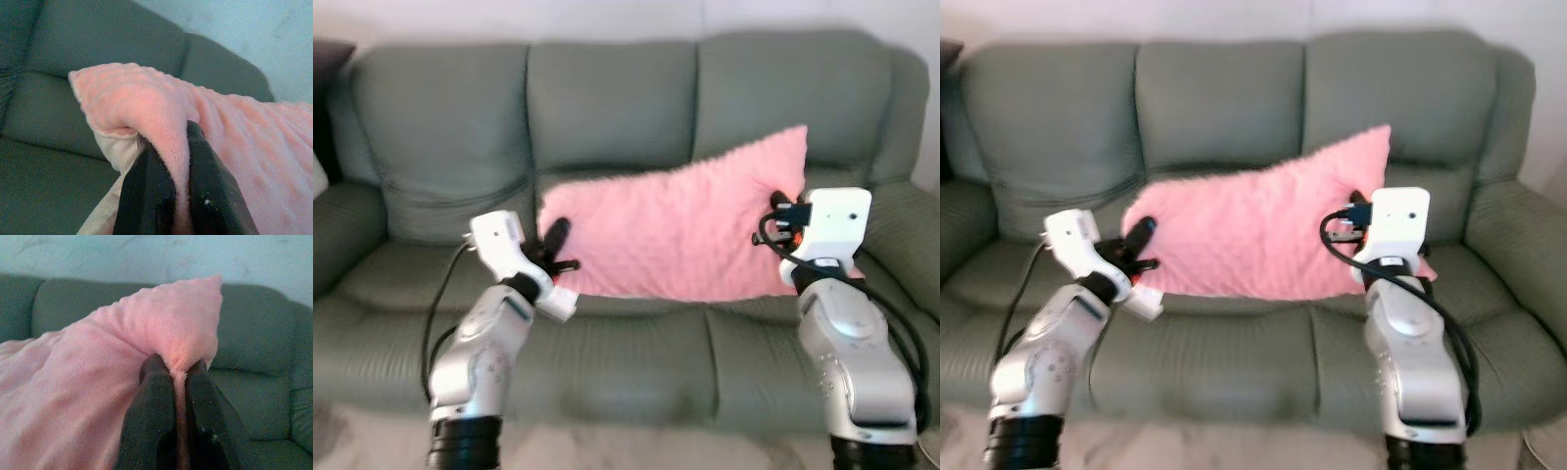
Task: Move the pillow to the sofa
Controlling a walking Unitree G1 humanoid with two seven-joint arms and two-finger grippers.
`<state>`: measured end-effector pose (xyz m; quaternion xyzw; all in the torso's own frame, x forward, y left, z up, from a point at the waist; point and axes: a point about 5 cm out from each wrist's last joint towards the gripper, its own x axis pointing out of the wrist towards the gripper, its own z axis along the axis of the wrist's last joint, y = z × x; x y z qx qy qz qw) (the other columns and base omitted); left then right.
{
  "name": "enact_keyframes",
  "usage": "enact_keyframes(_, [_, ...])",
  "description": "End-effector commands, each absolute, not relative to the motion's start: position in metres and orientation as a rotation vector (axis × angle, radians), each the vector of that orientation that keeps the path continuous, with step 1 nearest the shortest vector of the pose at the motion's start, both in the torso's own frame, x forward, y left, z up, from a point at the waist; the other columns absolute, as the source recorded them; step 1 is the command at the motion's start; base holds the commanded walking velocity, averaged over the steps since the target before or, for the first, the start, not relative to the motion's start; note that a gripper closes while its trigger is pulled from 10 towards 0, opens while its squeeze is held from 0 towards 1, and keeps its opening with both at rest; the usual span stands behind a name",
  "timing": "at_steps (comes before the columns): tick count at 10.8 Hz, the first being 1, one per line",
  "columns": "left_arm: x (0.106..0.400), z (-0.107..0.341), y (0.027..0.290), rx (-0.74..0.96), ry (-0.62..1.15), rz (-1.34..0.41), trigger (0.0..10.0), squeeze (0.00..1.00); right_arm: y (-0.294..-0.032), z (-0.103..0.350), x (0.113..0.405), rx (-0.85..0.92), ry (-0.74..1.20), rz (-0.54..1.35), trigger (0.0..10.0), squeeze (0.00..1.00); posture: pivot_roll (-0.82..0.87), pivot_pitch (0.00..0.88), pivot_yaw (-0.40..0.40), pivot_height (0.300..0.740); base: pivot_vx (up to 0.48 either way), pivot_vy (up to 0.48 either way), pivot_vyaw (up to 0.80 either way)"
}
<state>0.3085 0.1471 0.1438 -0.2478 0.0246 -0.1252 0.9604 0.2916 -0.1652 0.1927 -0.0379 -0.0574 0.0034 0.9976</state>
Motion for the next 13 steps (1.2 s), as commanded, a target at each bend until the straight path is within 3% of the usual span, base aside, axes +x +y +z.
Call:
enact_keyframes(1, [0.311,0.150,0.147,-0.489,0.047,-0.253,10.0,0.00,-0.162,0.197,0.292,-0.078,-0.132,0.023,10.0,0.00,-0.22,0.000,0.030,0.740,0.000,0.000,0.00])
enact_keyframes(4, [0.317,0.147,0.152,-0.431,0.076,-0.218,10.0,0.00,-0.164,0.190,0.292,-0.056,-0.099,0.010,10.0,0.00,-0.21,0.000,0.034,0.740,0.000,0.000,0.00])
enact_keyframes(10, [0.318,0.147,0.150,-0.375,0.070,-0.251,10.0,0.00,-0.167,0.185,0.291,-0.054,-0.090,-0.018,10.0,0.00,-0.21,0.000,0.041,0.740,0.000,0.480,0.00])
enact_keyframes(13, [0.318,0.147,0.146,-0.366,0.044,-0.263,10.0,0.00,-0.171,0.184,0.290,-0.066,-0.092,-0.045,10.0,0.00,-0.21,0.000,0.042,0.740,0.000,0.000,0.00])
